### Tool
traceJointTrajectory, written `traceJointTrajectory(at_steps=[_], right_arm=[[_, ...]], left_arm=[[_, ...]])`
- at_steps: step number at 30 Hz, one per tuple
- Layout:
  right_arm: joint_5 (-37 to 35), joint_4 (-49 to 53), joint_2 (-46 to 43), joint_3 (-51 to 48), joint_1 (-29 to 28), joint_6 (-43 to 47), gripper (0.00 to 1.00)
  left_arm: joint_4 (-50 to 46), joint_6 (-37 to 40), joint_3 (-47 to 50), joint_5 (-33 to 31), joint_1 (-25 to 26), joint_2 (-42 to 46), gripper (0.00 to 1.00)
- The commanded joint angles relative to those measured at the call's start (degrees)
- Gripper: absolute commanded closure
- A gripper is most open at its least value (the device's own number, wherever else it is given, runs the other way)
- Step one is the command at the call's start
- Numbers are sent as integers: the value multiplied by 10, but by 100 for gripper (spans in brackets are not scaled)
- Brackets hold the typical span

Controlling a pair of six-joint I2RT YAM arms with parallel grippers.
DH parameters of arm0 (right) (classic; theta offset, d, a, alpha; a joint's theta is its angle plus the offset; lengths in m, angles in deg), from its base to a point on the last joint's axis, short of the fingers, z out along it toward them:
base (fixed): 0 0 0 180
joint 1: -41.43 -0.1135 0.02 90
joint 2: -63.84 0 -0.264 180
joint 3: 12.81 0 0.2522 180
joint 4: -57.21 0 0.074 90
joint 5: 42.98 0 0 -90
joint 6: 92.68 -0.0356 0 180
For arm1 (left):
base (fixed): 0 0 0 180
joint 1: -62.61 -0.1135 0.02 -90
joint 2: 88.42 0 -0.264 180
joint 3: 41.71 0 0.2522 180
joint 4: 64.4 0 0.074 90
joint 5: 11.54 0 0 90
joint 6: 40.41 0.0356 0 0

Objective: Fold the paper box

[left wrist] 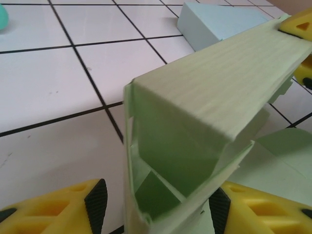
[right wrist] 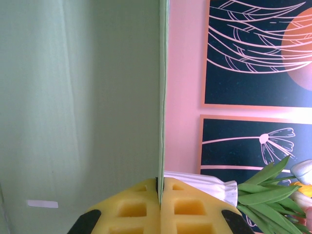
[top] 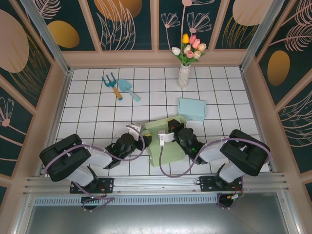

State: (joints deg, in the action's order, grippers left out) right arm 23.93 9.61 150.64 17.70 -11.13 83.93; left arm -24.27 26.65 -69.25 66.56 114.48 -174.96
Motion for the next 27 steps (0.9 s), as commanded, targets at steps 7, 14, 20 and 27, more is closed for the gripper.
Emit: traceJointTrajectory(at_steps=[7, 14, 20, 27], right_arm=[[-2, 25, 15, 2, -4, -15, 100], [-3, 21, 27, -1, -4, -22, 100], [-4, 21, 34, -1, -4, -28, 100], [-4, 32, 31, 2, 1, -36, 100]], left_arm=[[30, -40, -37, 20, 3, -19, 45], [51, -17, -26, 56, 3, -38, 40], [53, 63, -11, 130, 3, -31, 37], [46, 95, 8, 176, 3, -2, 42]])
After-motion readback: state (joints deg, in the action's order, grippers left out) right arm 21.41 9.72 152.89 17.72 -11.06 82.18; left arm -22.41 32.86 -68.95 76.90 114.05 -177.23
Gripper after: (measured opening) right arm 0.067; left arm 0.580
